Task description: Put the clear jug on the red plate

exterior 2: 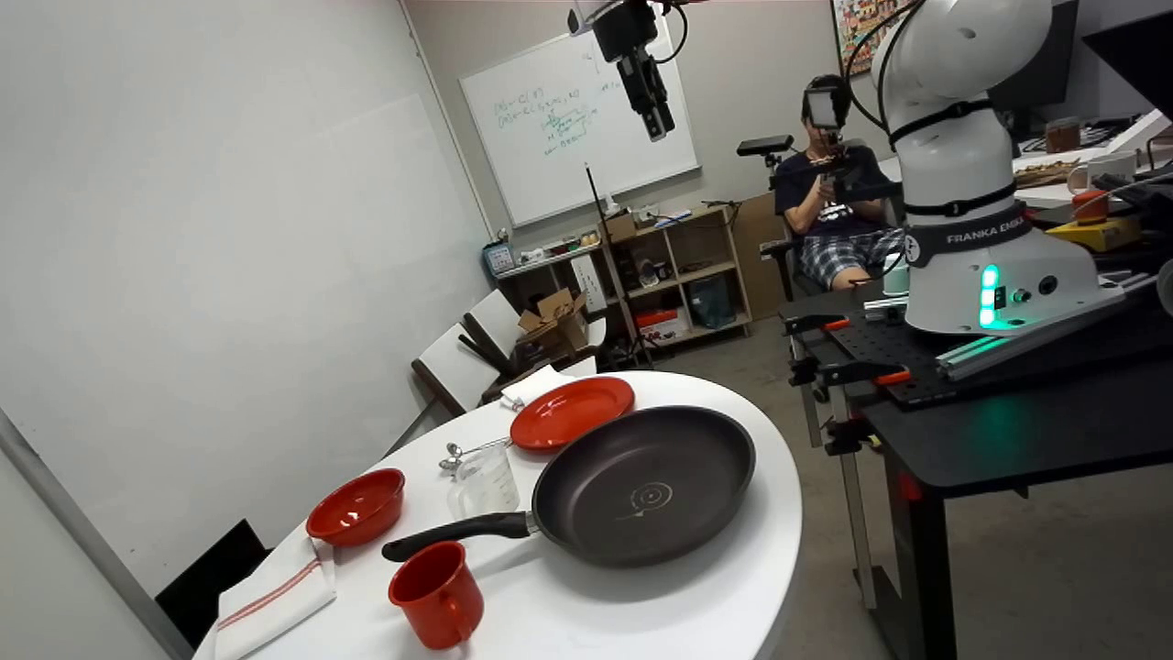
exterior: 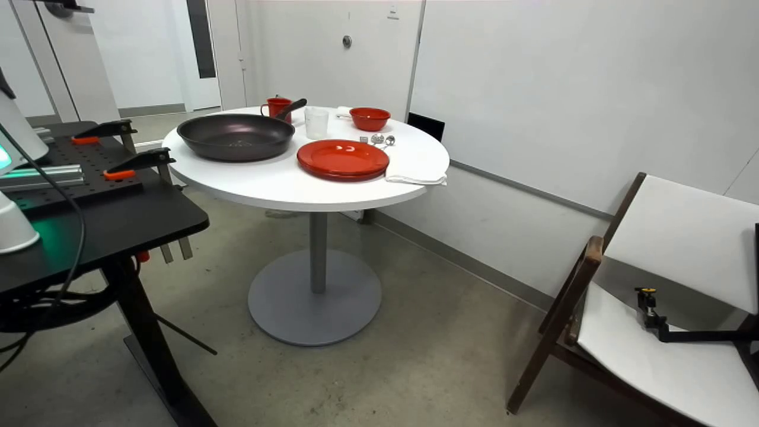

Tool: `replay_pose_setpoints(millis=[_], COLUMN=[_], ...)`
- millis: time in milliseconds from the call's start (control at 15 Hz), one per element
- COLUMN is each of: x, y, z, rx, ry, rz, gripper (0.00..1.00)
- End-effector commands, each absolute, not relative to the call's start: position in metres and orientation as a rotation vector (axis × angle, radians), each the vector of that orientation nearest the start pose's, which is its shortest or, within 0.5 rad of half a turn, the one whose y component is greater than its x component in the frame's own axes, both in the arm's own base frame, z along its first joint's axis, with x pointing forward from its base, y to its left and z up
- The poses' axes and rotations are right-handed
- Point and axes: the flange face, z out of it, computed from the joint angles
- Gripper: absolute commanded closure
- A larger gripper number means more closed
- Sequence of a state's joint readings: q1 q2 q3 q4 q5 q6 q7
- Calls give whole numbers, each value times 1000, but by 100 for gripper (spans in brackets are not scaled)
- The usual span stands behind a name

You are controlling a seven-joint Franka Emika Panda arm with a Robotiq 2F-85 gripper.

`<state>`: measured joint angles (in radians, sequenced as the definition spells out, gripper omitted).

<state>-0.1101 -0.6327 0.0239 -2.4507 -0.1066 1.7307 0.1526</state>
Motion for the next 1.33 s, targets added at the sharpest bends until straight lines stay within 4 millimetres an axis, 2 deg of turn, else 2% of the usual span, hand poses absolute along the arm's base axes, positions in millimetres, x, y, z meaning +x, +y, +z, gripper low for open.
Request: replay_pose_setpoints(millis=[0,400,733,1000,1267], x=[349,348,337,315,274], y=[-39,-37,-30,-28,-31], z=[509,508,486,465,446], rx=[-3240,-3230,-3245,-3227,-3207], ry=[362,343,326,354,325], rz=[138,157,200,322,466], gripper=[0,0,0,0,0])
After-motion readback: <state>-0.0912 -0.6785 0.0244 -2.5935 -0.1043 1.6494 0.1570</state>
